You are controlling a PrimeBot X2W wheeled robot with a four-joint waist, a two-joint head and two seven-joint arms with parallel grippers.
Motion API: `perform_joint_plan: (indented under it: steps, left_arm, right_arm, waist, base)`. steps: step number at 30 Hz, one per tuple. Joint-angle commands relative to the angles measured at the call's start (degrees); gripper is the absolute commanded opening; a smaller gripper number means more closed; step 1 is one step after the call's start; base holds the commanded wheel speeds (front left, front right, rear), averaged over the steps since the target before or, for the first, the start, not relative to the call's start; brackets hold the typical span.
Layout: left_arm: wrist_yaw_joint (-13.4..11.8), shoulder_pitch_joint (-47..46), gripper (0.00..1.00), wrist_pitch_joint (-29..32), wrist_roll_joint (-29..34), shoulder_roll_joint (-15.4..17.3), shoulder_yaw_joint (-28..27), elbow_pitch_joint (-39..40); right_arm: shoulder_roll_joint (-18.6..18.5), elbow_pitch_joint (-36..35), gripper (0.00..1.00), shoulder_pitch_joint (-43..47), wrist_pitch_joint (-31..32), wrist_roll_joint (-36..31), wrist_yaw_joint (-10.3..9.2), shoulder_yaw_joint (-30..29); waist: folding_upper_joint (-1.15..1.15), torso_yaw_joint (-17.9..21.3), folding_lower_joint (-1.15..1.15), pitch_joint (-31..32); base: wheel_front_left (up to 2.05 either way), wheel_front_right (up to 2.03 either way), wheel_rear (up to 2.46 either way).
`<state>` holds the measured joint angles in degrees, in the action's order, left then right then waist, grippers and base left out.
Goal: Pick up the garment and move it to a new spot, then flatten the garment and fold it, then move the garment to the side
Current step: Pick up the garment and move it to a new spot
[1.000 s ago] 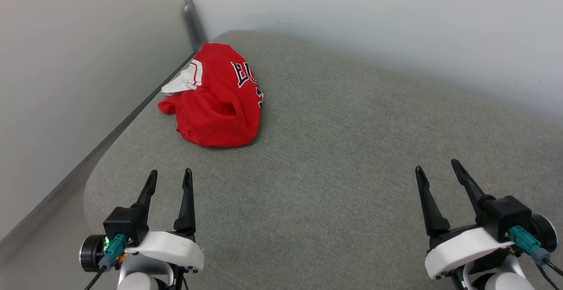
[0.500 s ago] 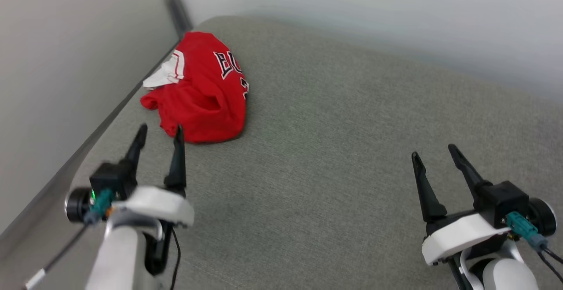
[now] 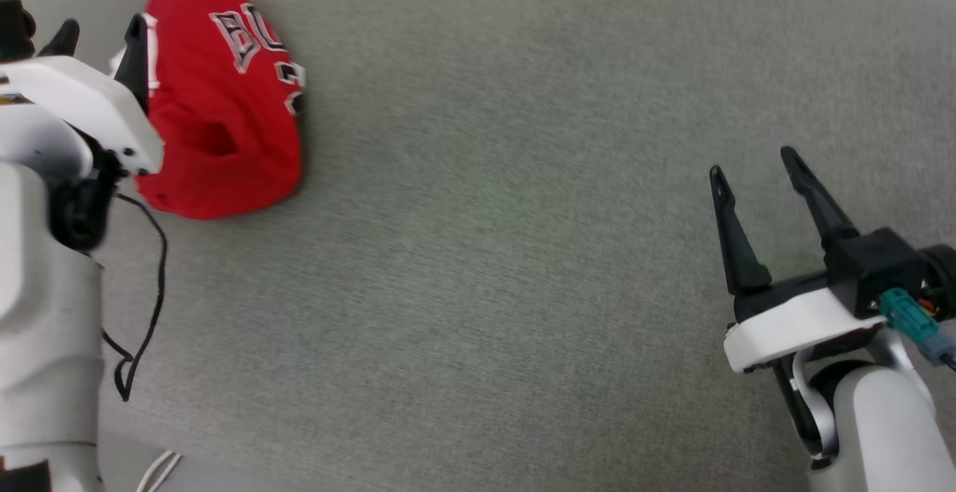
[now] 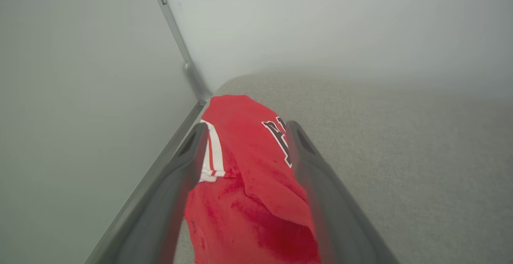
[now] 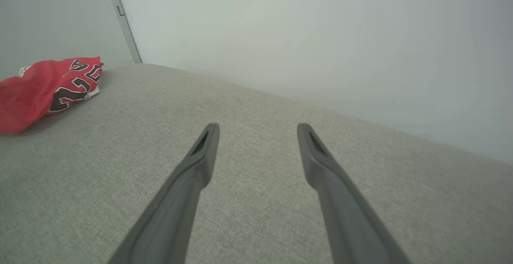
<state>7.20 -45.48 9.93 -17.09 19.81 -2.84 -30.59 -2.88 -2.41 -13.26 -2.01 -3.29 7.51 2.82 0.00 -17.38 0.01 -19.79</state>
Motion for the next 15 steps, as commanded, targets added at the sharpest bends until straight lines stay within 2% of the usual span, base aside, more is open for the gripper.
perform_joint_plan:
  steps: [1,8,12,15]
  left_arm:
    - [0.19,-1.95,1.00,3.70,-1.58,1.46,0.59,-2.36]
    - [0.24,-5.44,1.00,19.91,-11.85,8.29,3.77,-10.43]
    - [0.25,-4.74,1.00,26.30,-16.03,10.03,3.47,-15.09]
    - [-0.61,-2.95,1.00,29.28,-17.40,9.39,3.09,-19.20]
  right_arm:
    - [0.01,-0.48,1.00,-1.63,-0.30,-0.37,-0.04,-0.14]
    - [0.01,-0.30,1.00,-4.79,-1.07,-0.92,-0.04,0.43]
    - [0.01,0.07,1.00,-5.81,-1.67,-1.12,-0.04,0.45]
    - [0.01,0.23,1.00,-6.14,-1.93,-1.30,-0.04,0.49]
  waist:
    - [0.00,4.59,-0.01,-6.24]
    - [0.00,7.47,-0.01,-11.73]
    - [0.00,8.35,-0.01,-13.03]
    - [0.00,8.81,-0.01,-13.26]
  base:
    - [0.00,0.00,0.00]
    - [0.00,0.00,0.00]
    - [0.00,0.00,0.00]
    - [0.00,0.00,0.00]
